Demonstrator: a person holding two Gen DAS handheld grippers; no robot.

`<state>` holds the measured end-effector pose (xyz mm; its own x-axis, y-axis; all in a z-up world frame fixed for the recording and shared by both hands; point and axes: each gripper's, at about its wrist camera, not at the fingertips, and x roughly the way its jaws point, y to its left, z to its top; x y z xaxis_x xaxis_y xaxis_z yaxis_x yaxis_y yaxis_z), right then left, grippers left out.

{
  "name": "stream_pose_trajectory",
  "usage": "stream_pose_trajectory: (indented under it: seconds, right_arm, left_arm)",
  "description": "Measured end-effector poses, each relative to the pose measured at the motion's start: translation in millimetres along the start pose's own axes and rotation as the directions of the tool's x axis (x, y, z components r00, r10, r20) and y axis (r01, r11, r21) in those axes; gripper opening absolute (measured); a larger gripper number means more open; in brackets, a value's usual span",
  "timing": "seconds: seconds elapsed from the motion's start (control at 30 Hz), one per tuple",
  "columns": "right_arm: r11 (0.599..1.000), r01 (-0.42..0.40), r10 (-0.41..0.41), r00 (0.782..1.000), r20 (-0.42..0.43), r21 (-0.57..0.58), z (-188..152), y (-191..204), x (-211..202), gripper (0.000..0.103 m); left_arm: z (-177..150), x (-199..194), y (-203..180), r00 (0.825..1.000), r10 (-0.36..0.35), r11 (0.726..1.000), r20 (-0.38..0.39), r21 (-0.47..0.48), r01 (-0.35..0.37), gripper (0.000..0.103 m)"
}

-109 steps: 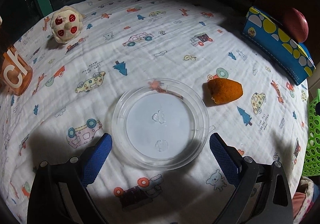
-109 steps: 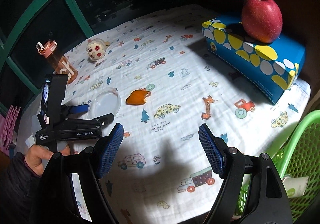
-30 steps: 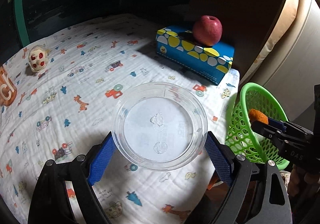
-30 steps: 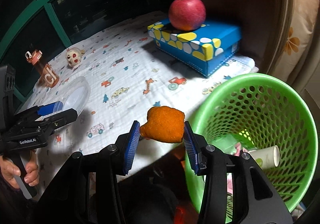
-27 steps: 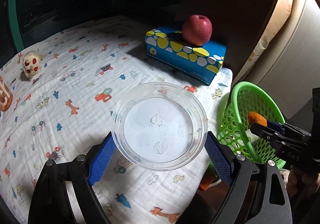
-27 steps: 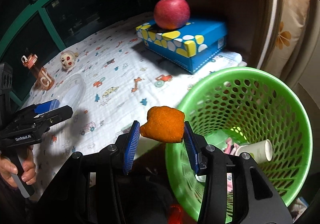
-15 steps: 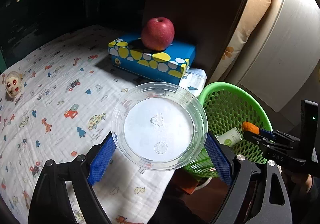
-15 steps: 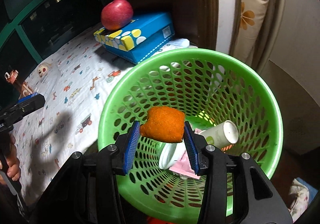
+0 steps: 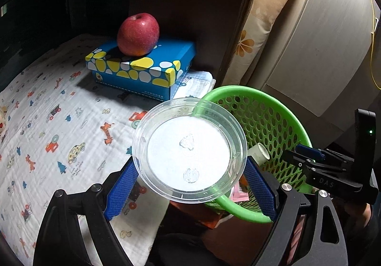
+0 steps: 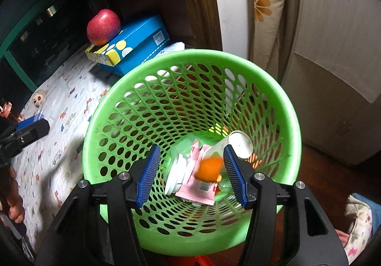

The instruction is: Collect trash

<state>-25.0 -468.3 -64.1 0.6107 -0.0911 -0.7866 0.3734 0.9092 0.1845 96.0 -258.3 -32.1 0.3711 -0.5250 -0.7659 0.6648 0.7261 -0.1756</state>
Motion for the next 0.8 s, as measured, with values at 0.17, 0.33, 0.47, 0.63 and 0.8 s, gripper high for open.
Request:
stream_pose_trajectory:
  seconds: [0.17, 0.33, 0.47, 0.63, 0.8]
  right_arm:
    - [1.000, 0.003, -0.003, 1.000, 0.023, 0.007, 1, -6, -11, 0.060]
    - [1.000, 0.005, -0.006, 0.999, 0.049, 0.026, 1, -11, -24, 0.065]
    - [0.999, 0.002, -0.004, 0.998, 0.060, 0.039, 0, -16, -31, 0.067]
    - [0.998, -0.003, 0.000, 0.998, 0.068, 0.056, -1, -21, -37, 0.068]
    - [0.998, -0.006, 0.001, 0.998, 0.070, 0.065, -3, -22, -40, 0.070]
  left_arm:
    - [2, 12, -17, 1.000, -0.014, 1.000, -0.020, 0.022, 0.015, 0.085]
    - [2, 26, -30, 0.999, -0.022, 0.999, -0.048, 0.040, 0.024, 0.085]
    - [1, 37, -41, 0.997, -0.029, 0.998, -0.073, 0.057, 0.033, 0.085]
    - [-1, 47, -51, 0.993, -0.052, 0.996, -0.104, 0.065, 0.059, 0.086]
    - [-2, 50, -54, 0.991, -0.070, 0.995, -0.112, 0.061, 0.077, 0.090]
